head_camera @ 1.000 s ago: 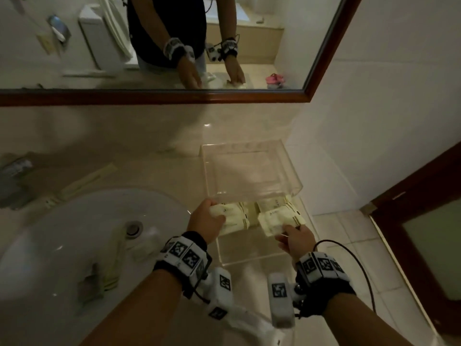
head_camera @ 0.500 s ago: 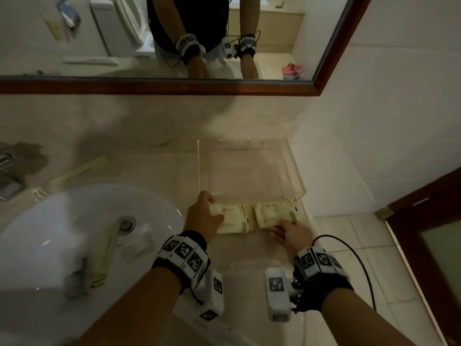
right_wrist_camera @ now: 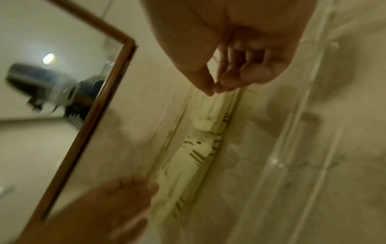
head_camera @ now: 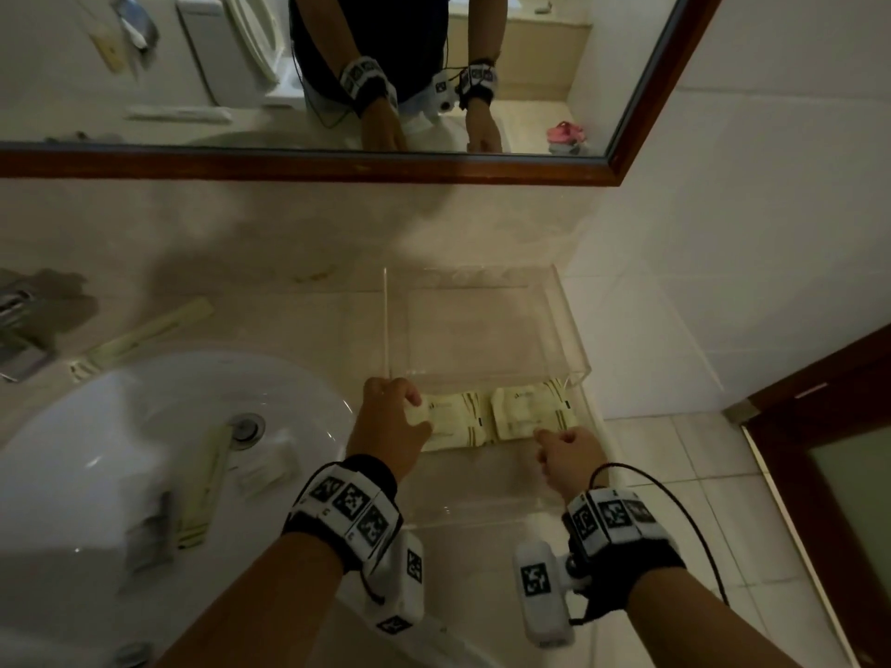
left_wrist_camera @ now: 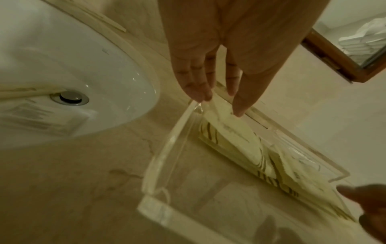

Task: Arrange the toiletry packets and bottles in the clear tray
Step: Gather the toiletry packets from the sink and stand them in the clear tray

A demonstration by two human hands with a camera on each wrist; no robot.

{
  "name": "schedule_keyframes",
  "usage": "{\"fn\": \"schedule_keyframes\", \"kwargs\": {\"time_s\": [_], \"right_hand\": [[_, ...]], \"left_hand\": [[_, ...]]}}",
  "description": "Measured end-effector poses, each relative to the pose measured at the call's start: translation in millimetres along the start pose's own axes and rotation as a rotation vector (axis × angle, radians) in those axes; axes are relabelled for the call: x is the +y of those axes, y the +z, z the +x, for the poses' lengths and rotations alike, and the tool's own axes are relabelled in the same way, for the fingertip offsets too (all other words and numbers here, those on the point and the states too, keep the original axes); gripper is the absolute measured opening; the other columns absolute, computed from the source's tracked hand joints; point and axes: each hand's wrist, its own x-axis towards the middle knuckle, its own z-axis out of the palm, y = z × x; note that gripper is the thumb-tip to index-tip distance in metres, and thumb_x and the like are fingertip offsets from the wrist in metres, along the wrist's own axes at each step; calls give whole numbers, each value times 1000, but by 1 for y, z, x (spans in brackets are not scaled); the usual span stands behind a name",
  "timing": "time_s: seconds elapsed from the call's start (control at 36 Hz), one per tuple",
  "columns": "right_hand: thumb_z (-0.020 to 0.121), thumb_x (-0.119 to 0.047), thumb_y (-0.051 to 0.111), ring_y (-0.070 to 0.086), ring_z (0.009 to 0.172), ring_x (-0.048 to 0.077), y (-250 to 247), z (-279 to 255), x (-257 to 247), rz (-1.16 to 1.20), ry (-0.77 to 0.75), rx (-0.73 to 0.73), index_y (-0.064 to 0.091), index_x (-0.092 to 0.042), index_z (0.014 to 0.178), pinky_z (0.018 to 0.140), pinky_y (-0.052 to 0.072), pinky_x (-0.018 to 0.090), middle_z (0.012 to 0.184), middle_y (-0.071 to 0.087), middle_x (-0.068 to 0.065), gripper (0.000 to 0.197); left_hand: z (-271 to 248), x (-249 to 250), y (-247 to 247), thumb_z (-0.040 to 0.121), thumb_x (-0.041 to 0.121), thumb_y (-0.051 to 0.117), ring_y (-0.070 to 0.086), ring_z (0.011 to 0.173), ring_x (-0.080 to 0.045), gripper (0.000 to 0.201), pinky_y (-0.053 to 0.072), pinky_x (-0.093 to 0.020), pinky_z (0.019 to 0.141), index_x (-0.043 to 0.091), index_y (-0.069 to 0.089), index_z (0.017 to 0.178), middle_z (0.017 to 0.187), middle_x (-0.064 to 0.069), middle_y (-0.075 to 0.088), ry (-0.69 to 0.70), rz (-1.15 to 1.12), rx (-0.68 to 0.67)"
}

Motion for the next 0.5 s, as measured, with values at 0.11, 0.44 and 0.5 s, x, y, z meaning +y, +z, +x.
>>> {"fn": "schedule_keyframes", "kwargs": {"time_s": [0.11,0.44,0.5], "right_hand": [[83,-17,58,54,83,20,-1,-7,-10,-418,-321,66,53,-17,91,71,41,28,90,57,2,10],[81,-16,58,48,112,27,11,-1,-13,-781,-481,60,57,-27,119,89,47,36,127,46,5,40],[81,-17,58,47,113,27,12,0,-14,-792,-478,60,55,-27,121,87,47,36,127,45,6,42]], "left_hand": [[-6,1,3,78,19,70,45,116,-20,26,44,-28,93,20,58,101,126,0,40,73,125,4],[-6,5,29,75,25,65,37,116,-19,33,23,-36,99,31,53,105,119,6,44,121,432,-82],[-4,6,28,77,25,64,37,117,-20,32,23,-38,100,30,53,106,120,6,44,118,445,-83]]}}
